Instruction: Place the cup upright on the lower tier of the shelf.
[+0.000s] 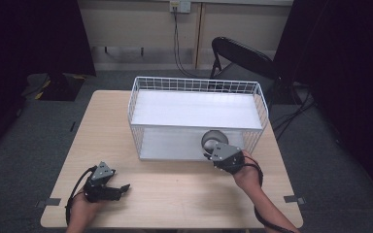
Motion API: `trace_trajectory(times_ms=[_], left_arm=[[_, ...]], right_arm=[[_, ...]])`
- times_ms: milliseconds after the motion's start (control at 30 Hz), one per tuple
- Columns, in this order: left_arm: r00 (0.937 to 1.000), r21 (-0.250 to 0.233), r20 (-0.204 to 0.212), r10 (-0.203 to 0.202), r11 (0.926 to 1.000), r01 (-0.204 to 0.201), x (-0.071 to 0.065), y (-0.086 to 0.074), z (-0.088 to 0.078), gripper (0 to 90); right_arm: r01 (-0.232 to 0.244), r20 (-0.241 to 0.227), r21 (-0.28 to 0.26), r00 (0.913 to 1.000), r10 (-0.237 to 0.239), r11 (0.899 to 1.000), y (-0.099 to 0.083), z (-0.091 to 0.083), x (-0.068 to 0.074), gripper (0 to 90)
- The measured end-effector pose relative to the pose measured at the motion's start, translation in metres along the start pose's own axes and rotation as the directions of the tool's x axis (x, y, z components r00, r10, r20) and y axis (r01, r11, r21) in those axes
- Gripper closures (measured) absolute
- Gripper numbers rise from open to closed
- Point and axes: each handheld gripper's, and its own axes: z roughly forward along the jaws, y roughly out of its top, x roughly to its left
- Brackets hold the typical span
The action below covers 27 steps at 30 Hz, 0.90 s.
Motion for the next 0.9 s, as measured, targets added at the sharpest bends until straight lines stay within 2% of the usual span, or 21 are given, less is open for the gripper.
trace_trajectory(times_ms=[367, 767, 867, 900], left_arm=[[1.0, 0.0, 0.0, 0.0, 1.0, 0.0, 0.0, 0.0, 0.0, 16.8], [1.0, 0.0, 0.0, 0.0, 1.0, 0.0, 0.0, 0.0, 0.0, 16.8], [1.0, 0.0, -0.001, 0.0, 1.0, 0.0, 0.0, 0.0, -0.0001, 16.8], [1.0, 0.0, 0.0, -0.001, 1.0, 0.001, 0.0, 0.0, 0.0, 16.8]], right_arm=[[0.008, 0.02, 0.015, 0.9998, -0.008, 1.0, -0.007, 0.0059, -0.0029, 82.0], [0.018, 0.02, 0.025, 0.9996, -0.019, 1.0, -0.0101, 0.0099, -0.0057, 81.5], [0.019, 0.031, 0.023, 0.9993, -0.019, 1.0, -0.0102, 0.0099, -0.0052, 80.8], [0.021, 0.055, 0.019, 0.9982, -0.022, 1.0, -0.0103, 0.0094, -0.0045, 78.5]])
